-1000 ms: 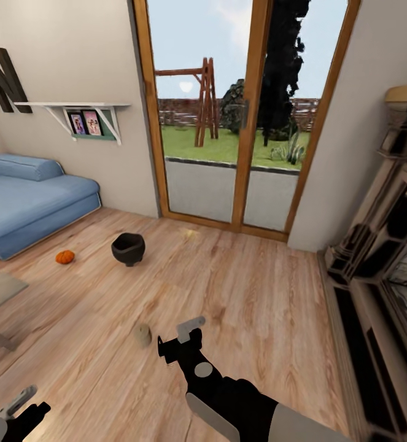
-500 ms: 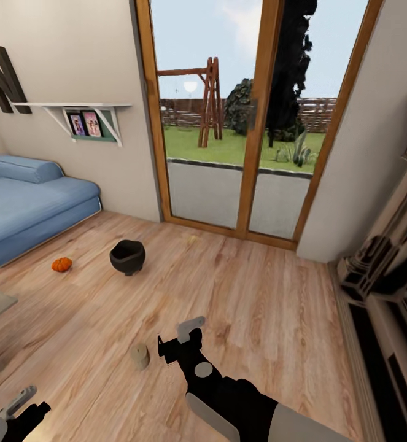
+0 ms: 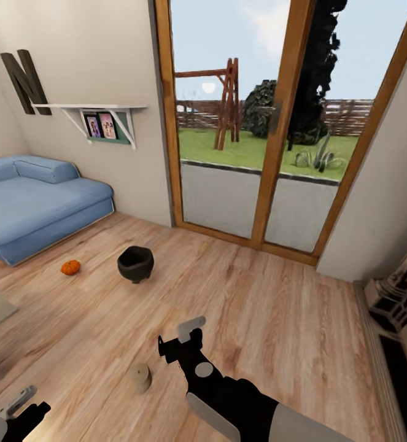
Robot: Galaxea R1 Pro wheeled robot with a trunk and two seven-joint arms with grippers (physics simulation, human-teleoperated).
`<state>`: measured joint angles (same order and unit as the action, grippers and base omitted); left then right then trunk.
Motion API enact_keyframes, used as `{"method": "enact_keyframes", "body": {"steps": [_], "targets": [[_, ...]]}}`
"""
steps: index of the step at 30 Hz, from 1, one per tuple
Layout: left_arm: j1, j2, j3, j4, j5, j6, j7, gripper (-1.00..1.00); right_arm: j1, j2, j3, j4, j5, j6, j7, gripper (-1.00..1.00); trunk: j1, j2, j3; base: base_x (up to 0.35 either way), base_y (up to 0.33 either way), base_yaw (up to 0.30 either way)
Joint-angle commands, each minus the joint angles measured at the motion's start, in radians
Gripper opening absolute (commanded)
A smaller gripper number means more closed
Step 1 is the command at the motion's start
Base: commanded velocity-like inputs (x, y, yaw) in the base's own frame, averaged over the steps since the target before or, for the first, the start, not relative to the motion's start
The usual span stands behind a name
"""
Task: Place each of the two pumpkins and all three candles from the living room inside a cabinet in the living room (use any cabinet), then make sure every cabinet is closed, and position the cauldron so it is next to a table in the living room.
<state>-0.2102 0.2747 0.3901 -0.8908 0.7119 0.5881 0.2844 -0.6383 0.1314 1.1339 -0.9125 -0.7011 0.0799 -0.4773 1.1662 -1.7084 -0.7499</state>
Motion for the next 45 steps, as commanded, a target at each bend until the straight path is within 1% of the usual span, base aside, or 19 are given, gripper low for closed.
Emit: {"method": "enact_keyframes", "body": {"steps": [1,9,24,26,42,45], "targets": [[-0.001,0.000,0.001,-0.002,0.011,0.004,0.009,1.00,-0.001,-0.001,0.003,-0.002,-0.003,0.004,-0.007,1.00,0.001,0.000,-0.001,0.314,-0.194,0.010],[0.000,0.001,0.001,-0.002,0.011,0.004,0.009,1.00,-0.001,-0.002,0.003,-0.002,-0.004,0.003,-0.007,1.00,0.001,0.000,-0.001,0.309,-0.117,0.002],[0.000,0.001,0.001,-0.002,0.011,0.005,0.009,1.00,-0.001,-0.002,0.003,-0.002,-0.004,0.003,-0.007,1.00,0.001,0.000,-0.001,0.329,0.035,0.000],[-0.001,0.001,0.001,-0.002,0.011,0.005,0.009,1.00,-0.001,-0.001,0.003,-0.002,-0.006,0.013,-0.006,1.00,0.001,0.000,-0.001,0.259,0.001,0.000],[-0.001,-0.001,0.003,-0.001,0.015,0.005,0.009,1.00,-0.001,-0.002,-0.001,-0.002,-0.011,0.003,-0.008,1.00,0.001,0.000,-0.001,0.018,0.075,0.000],[-0.002,-0.001,0.002,0.000,0.018,0.007,0.008,1.00,-0.001,0.000,-0.004,0.000,-0.012,0.007,-0.023,1.00,0.001,0.000,-0.001,0.000,0.003,0.000]]}}
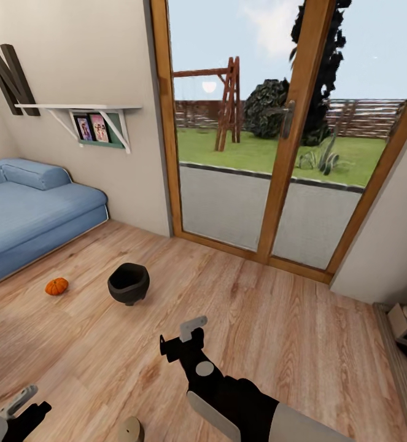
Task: Place each of the two pumpkins and all three candles from the living room inside a cabinet in the living room (use any cabinet), then make sure every cabinet is closed, and position the cauldron so it is next to a table in the living room.
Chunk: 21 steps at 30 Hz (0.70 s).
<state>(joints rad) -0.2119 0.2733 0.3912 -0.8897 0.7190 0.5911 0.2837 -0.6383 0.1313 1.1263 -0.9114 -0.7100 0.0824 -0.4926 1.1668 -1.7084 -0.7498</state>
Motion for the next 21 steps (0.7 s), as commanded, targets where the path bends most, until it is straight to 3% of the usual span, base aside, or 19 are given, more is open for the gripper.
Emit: {"method": "enact_keyframes", "body": {"steps": [1,5,7,9,12,14,17,21], "targets": [[-0.003,0.000,-0.006,-0.002,0.011,0.004,0.008,1.00,-0.001,0.000,0.002,-0.002,-0.004,0.005,-0.012,1.00,0.000,-0.001,-0.001,0.000,0.001,0.000],[-0.018,0.000,-0.086,0.012,0.013,0.005,0.008,1.00,-0.001,0.001,-0.003,-0.003,-0.004,0.004,-0.041,1.00,0.000,-0.001,-0.001,0.000,0.000,0.000],[-0.064,0.002,-0.133,0.093,0.010,0.004,0.008,1.00,-0.001,0.002,-0.005,-0.005,-0.006,-0.001,-0.092,1.00,0.000,-0.001,-0.001,0.000,0.000,0.000],[-0.150,0.002,-0.174,0.207,0.000,0.002,-0.001,1.00,-0.001,0.002,-0.005,-0.007,-0.008,-0.033,-0.174,1.00,0.000,-0.001,-0.001,0.000,0.000,0.000],[-0.232,-0.001,-0.270,0.317,-0.074,-0.056,-0.109,1.00,-0.001,0.001,-0.005,-0.018,-0.009,-0.063,-0.262,1.00,0.000,-0.001,-0.001,0.000,0.000,0.000],[-0.258,-0.003,-0.293,0.336,-0.129,-0.111,-0.164,1.00,-0.001,0.000,-0.005,-0.026,-0.009,-0.068,-0.278,1.00,0.000,-0.001,-0.001,0.000,0.000,0.000],[-0.289,-0.013,-0.306,0.341,-0.170,-0.126,-0.199,1.00,-0.001,0.000,-0.005,-0.063,-0.009,-0.069,-0.294,1.00,0.000,-0.001,-0.001,0.000,0.000,0.000],[-0.300,-0.025,-0.327,0.343,-0.218,-0.128,-0.270,1.00,-0.001,0.000,-0.004,-0.226,-0.011,-0.057,-0.382,1.00,0.000,-0.001,-0.001,0.000,0.000,0.000]]}}
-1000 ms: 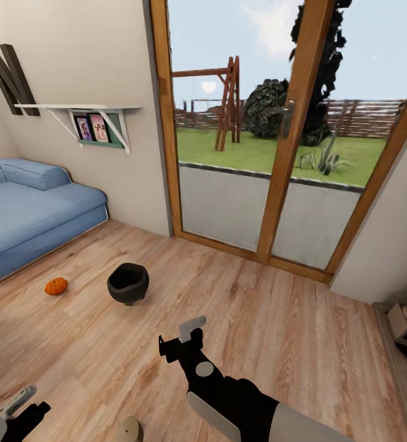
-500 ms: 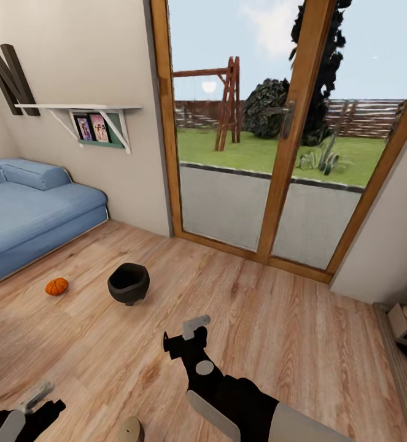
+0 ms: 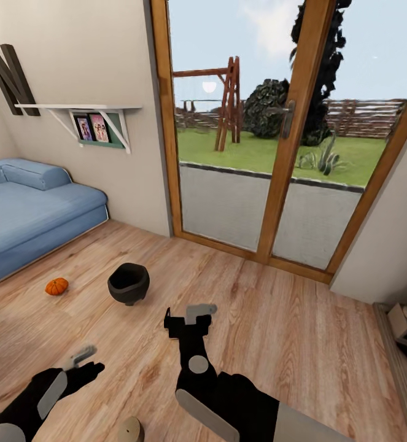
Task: Place each of the two pumpkins and all three candles from the living room inside a cabinet in the living room (use any cabinet), then make sure every cabinet is closed, and position the cauldron so it is next to a table in the living room.
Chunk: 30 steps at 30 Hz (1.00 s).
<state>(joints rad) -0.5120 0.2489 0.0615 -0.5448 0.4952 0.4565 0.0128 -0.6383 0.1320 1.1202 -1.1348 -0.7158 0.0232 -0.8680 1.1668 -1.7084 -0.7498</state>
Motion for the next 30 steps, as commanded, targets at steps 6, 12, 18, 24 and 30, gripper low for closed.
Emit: {"method": "enact_keyframes", "body": {"steps": [6,12,18,24,30], "targets": [[-0.002,-0.027,-0.046,0.052,-0.006,0.005,-0.064,1.00,-0.001,-0.001,0.001,-0.122,-0.012,0.011,-0.100,1.00,0.000,0.000,-0.001,0.000,0.000,0.000],[-0.002,-0.074,-0.100,0.159,-0.014,-0.101,-0.079,1.00,0.000,-0.003,0.001,-0.180,-0.012,0.097,-0.106,1.00,0.000,0.000,-0.001,0.000,0.000,0.000],[-0.002,-0.071,-0.104,0.167,-0.014,-0.132,-0.080,1.00,0.000,-0.031,0.000,-0.208,-0.088,0.106,-0.080,1.00,0.000,0.000,-0.001,0.000,0.000,0.000],[-0.002,-0.069,-0.104,0.172,-0.014,-0.150,-0.080,1.00,0.000,-0.214,-0.059,-0.254,-0.286,0.098,0.244,1.00,0.023,-0.042,-0.020,0.000,0.000,0.000],[-0.001,-0.070,-0.104,0.172,-0.015,-0.153,-0.080,1.00,0.001,-0.400,-0.134,-0.238,-0.415,0.093,0.621,1.00,0.046,-0.084,-0.039,0.000,0.000,0.000]]}}
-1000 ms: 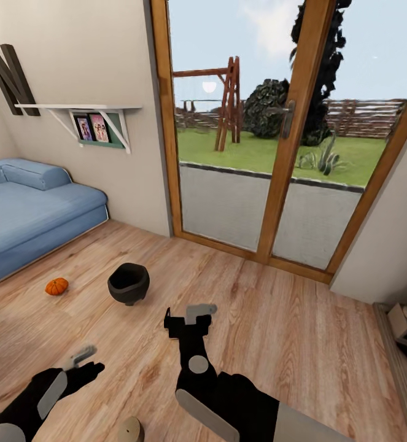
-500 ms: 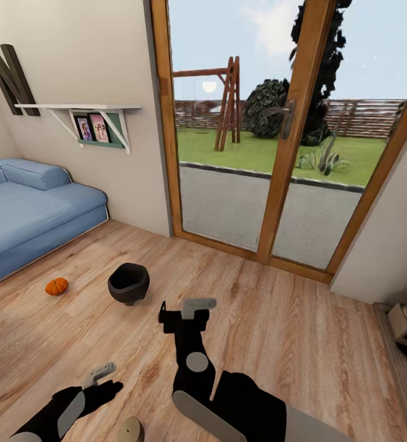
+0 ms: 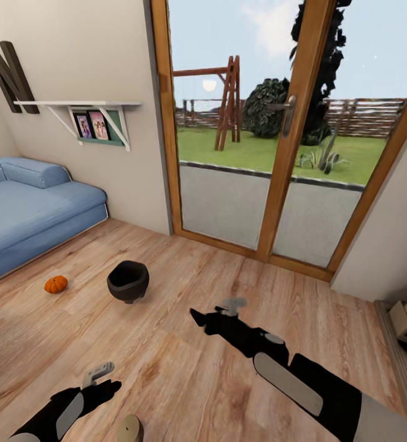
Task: Place each of the two pumpkins and all three candles from the living room inside a cabinet in the living room (use any cabinet), then make sure every cabinet is closed, and position the cauldron so it is next to a table in the living room.
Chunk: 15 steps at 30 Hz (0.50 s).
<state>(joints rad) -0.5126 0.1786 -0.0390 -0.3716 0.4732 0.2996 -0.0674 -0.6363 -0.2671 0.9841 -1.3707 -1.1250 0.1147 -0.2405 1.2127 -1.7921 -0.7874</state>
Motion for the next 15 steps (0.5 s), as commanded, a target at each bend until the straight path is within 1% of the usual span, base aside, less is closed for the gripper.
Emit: {"method": "enact_keyframes", "body": {"steps": [1,3,5,8,15], "targets": [[0.000,0.001,-0.004,-0.001,0.007,0.004,0.000,1.00,-0.001,-0.008,0.001,-0.002,-0.012,0.000,0.006,1.00,0.004,-0.008,-0.004,0.000,0.000,0.000],[0.000,0.002,-0.004,-0.001,0.007,0.002,0.000,1.00,-0.001,-0.017,0.000,-0.001,-0.015,0.000,0.025,1.00,0.012,-0.022,-0.010,0.000,0.000,0.000],[0.000,0.002,-0.004,-0.001,0.008,-0.009,0.000,1.00,-0.001,-0.019,-0.001,0.000,-0.016,0.000,0.034,1.00,0.019,-0.036,-0.017,0.000,0.000,0.000],[0.000,0.002,-0.004,-0.001,0.009,-0.020,-0.001,1.00,-0.001,-0.018,-0.001,0.001,-0.017,0.000,0.030,1.00,0.031,-0.057,-0.026,0.000,0.000,0.000],[0.000,0.002,-0.004,0.000,0.010,-0.022,-0.001,1.00,-0.002,-0.015,-0.005,0.019,-0.022,0.002,0.031,1.00,0.058,-0.106,-0.048,0.000,0.000,0.000]]}}
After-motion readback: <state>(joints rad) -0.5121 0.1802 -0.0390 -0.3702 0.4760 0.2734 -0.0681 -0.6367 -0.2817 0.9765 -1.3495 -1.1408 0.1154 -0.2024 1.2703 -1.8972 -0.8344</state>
